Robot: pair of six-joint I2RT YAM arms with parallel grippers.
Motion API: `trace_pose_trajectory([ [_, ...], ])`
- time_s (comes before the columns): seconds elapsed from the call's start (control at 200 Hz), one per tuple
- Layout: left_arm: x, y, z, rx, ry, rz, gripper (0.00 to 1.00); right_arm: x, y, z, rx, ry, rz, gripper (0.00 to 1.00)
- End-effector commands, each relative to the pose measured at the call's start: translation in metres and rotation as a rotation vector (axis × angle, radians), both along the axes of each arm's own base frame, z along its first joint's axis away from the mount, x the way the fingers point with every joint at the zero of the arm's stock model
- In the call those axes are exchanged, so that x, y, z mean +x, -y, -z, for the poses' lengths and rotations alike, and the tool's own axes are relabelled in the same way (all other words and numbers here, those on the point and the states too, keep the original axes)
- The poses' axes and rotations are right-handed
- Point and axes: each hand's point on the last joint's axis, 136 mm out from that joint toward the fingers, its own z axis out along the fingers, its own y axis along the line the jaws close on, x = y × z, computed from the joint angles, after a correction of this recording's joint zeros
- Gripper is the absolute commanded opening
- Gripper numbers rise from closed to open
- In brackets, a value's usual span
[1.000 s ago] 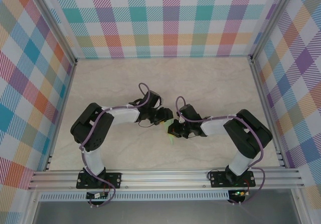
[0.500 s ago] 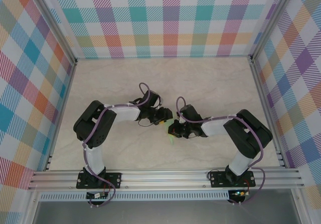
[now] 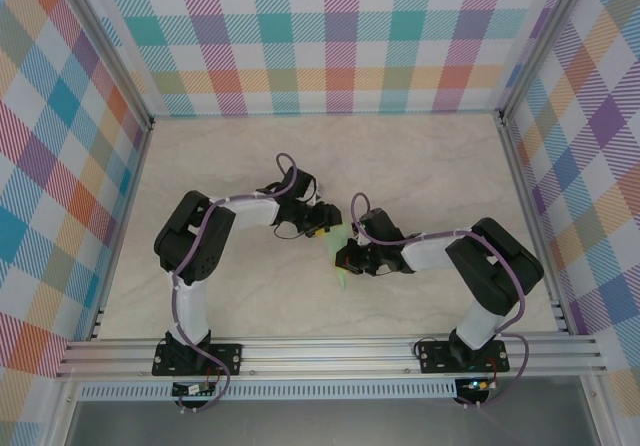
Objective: Fold a paper plane with a square sheet of paper (pick it up from the middle)
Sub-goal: Fold the wing for the fifth time at the center of the table.
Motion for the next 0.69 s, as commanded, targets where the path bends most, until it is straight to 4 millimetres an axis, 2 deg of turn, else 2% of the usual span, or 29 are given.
trace_pose_trajectory([
  [0.0, 0.036, -0.021, 0.011, 0.063, 0.08, -0.038, 0.5, -0.056, 0.049, 0.055, -0.225, -0.232, -0.01, 0.02],
  [0.16, 0.046, -0.029, 0.015, 0.062, 0.068, -0.046, 0.5, -0.057, 0.05, 0.056, -0.226, -0.234, -0.011, 0.02],
  [0.415, 0.06, -0.037, 0.004, 0.054, 0.078, -0.043, 0.51, -0.055, 0.048, 0.056, -0.219, -0.23, -0.017, 0.02],
  [0.55, 0.068, -0.04, -0.016, 0.035, 0.102, -0.05, 0.51, -0.051, 0.044, 0.053, -0.203, -0.221, -0.026, 0.02],
  [0.69, 0.064, -0.038, -0.059, -0.013, 0.157, -0.053, 0.51, -0.042, 0.037, 0.047, -0.185, -0.197, -0.033, 0.02],
])
